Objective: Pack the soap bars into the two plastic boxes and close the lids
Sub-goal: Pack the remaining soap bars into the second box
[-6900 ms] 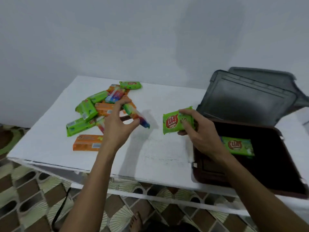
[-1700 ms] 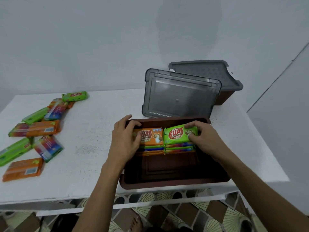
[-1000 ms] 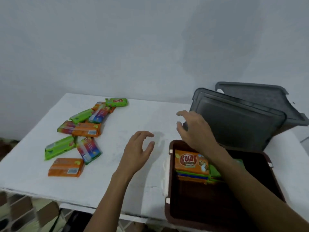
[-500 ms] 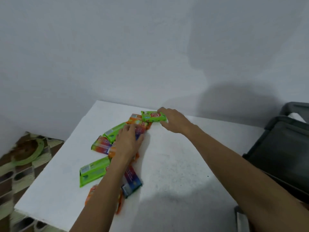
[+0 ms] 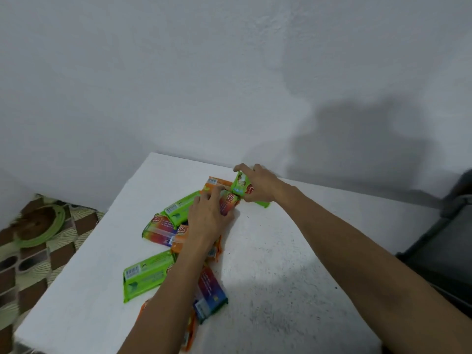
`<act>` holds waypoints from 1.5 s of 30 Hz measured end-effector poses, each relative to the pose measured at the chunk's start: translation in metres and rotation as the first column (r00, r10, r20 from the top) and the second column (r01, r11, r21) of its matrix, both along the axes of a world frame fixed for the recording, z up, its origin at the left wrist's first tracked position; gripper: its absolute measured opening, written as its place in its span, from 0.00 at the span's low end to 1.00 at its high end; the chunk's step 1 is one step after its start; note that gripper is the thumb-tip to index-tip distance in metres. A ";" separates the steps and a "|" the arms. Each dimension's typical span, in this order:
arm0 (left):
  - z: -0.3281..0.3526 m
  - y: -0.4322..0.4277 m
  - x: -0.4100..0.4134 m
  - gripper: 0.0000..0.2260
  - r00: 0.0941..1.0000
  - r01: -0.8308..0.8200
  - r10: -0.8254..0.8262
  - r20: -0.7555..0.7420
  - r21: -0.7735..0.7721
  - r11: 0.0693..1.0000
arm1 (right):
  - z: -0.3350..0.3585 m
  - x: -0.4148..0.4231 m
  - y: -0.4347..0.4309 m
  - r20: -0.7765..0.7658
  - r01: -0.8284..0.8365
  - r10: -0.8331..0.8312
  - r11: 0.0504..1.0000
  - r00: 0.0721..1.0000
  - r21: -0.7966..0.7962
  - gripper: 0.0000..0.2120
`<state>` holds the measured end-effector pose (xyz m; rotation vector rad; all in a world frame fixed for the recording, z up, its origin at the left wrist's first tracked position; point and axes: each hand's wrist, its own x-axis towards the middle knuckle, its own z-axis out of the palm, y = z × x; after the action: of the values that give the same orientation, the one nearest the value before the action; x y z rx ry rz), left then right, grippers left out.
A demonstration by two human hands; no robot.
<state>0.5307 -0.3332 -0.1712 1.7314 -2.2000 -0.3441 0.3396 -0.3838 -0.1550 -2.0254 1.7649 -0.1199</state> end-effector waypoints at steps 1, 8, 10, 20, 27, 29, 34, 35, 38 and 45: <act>0.003 0.003 -0.001 0.28 1.000 0.003 -0.003 -0.015 -0.004 1.000 | 0.000 -0.002 0.005 0.026 0.001 -0.001 1.000 1.000 0.006 0.34; 0.037 0.043 -0.008 0.30 0.947 0.072 -0.104 -0.305 -0.116 0.991 | 0.022 -0.036 0.064 0.223 0.070 -0.036 0.987 0.974 -0.144 0.20; 0.047 0.061 -0.014 0.28 0.919 0.079 -0.124 -0.374 -0.134 0.988 | 0.039 -0.049 0.089 0.299 0.118 -0.062 0.978 0.952 -0.172 0.18; 0.088 0.184 -0.070 0.26 0.571 0.162 -0.050 -0.819 0.053 0.985 | 0.105 -0.127 0.273 0.686 0.486 -0.291 0.867 0.667 -0.105 0.10; 0.097 0.276 -0.115 0.26 0.361 0.248 0.020 -0.932 0.117 0.962 | 0.131 -0.161 0.422 0.811 0.560 -0.302 0.827 0.501 -0.038 0.14; 0.094 0.296 -0.125 0.25 0.328 0.270 0.041 -0.944 0.136 0.953 | 0.133 -0.166 0.456 0.802 0.553 -0.316 0.833 0.506 -0.021 0.16; 0.080 0.331 -0.137 0.26 0.346 0.306 0.090 -0.934 0.203 0.930 | 0.115 -0.168 0.514 0.769 0.476 -0.350 0.877 0.535 0.068 0.17; 0.077 0.335 -0.138 0.26 0.347 0.314 0.096 -0.933 0.212 0.926 | 0.108 -0.167 0.520 0.766 0.461 -0.362 0.882 0.531 0.097 0.17; 0.071 0.344 -0.139 0.24 0.351 0.325 0.113 -0.929 0.234 0.916 | 0.088 -0.162 0.532 0.739 0.396 -0.411 0.894 0.533 0.211 0.19; 0.068 0.347 -0.139 0.21 0.370 0.331 0.106 -0.923 0.238 0.913 | 0.045 -0.148 0.510 0.580 0.353 -0.557 0.829 0.594 0.434 0.21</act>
<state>0.3920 0.0136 -0.1037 0.9919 -1.3690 -1.4891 0.1918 0.1258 -0.1099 -1.0419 1.6190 -0.6672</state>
